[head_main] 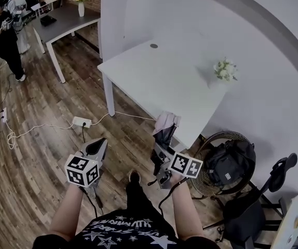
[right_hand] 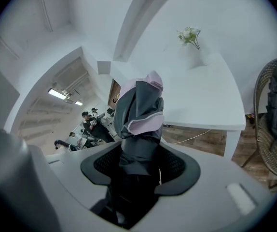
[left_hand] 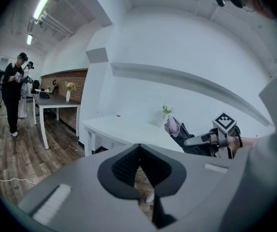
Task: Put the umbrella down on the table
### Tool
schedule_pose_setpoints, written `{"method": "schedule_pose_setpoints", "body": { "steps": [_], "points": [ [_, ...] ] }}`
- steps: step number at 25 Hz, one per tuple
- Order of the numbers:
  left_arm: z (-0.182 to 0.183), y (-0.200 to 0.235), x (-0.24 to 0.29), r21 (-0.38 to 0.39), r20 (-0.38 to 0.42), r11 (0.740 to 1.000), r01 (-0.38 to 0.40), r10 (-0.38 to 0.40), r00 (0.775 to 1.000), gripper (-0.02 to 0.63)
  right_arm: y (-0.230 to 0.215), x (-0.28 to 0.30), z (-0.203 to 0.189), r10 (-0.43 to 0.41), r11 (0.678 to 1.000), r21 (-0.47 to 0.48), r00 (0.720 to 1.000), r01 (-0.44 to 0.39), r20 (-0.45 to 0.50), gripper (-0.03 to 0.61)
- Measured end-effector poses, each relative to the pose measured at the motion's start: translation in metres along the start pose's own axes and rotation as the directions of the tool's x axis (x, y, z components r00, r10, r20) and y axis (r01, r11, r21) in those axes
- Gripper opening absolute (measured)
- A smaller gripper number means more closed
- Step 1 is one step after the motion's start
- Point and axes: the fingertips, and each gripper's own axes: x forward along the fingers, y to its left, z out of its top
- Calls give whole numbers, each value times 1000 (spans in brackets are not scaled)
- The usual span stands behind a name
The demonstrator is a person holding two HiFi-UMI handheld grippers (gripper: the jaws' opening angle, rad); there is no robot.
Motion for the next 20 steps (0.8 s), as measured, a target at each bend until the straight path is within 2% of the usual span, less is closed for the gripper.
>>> {"method": "schedule_pose_setpoints", "body": {
  "steps": [12,20],
  "points": [
    [59,12,121,5,12,1000,-7,7,1000,3,-46,70,105,5,999,31,1000,-5,-19,241],
    [85,11,179,13,20,1000,-5,4,1000,3,-73,96,147,15,999,49,1000,-14,-25,242]
  ]
}}
